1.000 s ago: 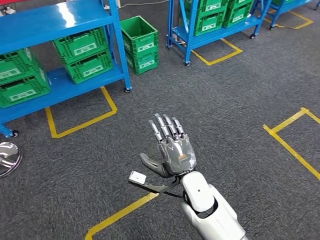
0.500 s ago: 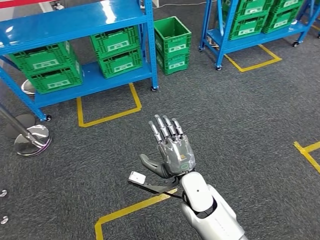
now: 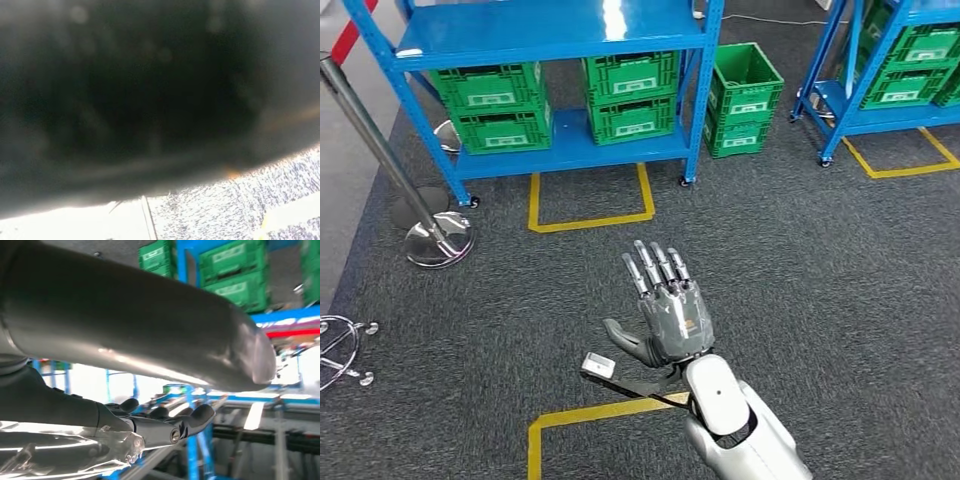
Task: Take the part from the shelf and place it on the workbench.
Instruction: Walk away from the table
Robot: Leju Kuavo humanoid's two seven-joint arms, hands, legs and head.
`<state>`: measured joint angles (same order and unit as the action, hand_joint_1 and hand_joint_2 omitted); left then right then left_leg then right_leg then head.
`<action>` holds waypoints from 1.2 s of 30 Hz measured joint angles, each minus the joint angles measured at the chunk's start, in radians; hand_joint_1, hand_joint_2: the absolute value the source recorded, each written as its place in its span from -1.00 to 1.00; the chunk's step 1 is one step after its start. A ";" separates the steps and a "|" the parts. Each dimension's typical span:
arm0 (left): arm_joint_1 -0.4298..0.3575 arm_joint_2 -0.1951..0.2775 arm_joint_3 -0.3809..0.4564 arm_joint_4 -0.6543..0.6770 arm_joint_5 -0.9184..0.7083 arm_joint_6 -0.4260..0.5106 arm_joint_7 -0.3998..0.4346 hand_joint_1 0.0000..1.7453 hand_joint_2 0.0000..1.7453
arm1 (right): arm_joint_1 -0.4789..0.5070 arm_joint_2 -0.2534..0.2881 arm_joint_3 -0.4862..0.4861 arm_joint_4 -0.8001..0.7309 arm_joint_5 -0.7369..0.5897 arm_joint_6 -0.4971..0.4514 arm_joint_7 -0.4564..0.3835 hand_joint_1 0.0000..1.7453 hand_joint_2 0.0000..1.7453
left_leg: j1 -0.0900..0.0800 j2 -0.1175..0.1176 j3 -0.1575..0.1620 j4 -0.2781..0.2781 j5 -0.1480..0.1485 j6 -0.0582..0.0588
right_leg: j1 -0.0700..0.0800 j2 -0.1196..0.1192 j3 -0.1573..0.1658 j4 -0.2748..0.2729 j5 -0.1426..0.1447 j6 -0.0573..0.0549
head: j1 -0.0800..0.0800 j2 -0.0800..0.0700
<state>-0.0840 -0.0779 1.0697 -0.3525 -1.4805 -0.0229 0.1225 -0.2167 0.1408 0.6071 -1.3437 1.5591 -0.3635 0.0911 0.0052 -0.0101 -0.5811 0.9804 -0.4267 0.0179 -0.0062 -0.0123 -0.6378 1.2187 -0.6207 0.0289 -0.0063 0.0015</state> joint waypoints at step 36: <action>0.053 -0.092 0.086 -0.125 0.000 -0.019 -0.032 -1.00 -1.00 | 0.235 -0.019 -0.584 0.294 -0.711 0.047 -0.163 -1.00 -1.00 | -0.008 0.015 0.010 0.007 -0.020 -0.023 | 0.002 -0.042 0.102 -0.234 0.130 -0.020 | -0.007 0.000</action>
<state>-0.0308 -0.1698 1.1552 -0.4772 -1.4805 -0.0422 0.0902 0.0186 0.1221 0.0229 -1.0501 0.8477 -0.3161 -0.0717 -0.0027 0.0045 -0.5709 0.9871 -0.4466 -0.0047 -0.0046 -0.0546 -0.5356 0.9844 -0.4912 0.0085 -0.0131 0.0015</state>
